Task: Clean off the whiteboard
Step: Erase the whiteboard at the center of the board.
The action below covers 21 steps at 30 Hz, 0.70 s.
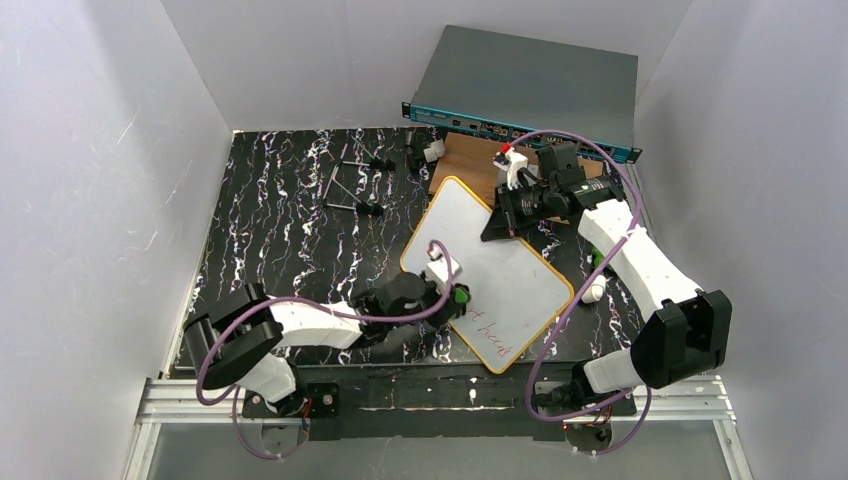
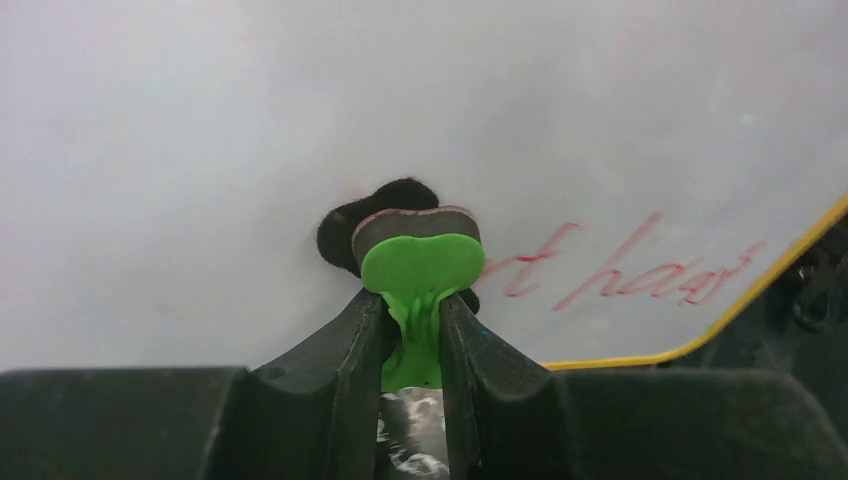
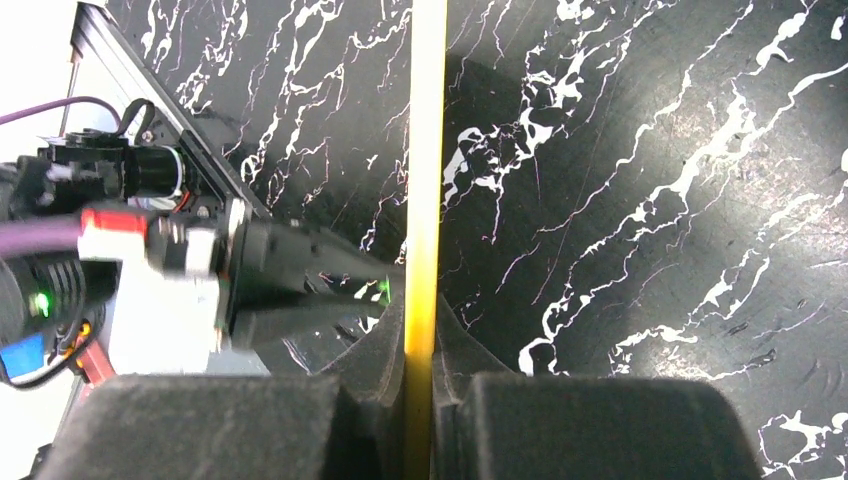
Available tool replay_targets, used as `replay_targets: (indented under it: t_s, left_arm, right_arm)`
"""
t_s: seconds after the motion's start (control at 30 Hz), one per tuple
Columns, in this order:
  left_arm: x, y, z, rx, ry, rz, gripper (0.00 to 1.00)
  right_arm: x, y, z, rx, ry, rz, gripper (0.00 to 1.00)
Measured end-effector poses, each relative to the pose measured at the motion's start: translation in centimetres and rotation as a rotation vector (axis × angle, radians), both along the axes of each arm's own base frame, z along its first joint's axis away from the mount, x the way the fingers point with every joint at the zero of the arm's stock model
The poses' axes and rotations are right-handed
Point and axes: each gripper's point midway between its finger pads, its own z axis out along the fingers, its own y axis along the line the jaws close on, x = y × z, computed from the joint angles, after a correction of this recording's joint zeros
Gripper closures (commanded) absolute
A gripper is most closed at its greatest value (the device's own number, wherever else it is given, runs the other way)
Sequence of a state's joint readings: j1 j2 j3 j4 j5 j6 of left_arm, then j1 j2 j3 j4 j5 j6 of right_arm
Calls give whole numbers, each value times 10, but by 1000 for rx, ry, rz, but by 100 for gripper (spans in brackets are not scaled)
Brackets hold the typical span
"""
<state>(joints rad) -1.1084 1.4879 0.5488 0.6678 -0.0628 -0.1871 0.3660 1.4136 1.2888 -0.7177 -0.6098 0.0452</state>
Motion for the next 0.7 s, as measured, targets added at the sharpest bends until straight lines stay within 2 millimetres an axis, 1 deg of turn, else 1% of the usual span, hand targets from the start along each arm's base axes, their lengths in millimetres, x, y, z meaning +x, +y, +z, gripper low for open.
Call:
replay_targets:
  t_s: [0.13,0.17,0.23,0.33,0.5,0.57,0.7]
  left_arm:
    - [26,27,2,-22,76,108,100]
    - [30,33,2,-20,90,128,100]
    - [33,41,1,-11,111,152,100]
    - [30,42,0,2,127,147,100]
    - [21,35,2,54,124,65,100]
    - [13,24,10,79,108,-1,100]
    - [-4,-6,36,82,58,-133,100]
  right_arm:
    - [1,3,1,8,-11,8,99]
    - [0,4,1,10,-11,12,99]
    - [-1,5,0,14,-13,18,99]
    - [-2,7,0,16,-8,25,99]
    - [-5,7,-1,15,1,30,99]
    - [-5,7,-1,17,-1,35,99]
    - [-7,10,0,24,-10,56,99]
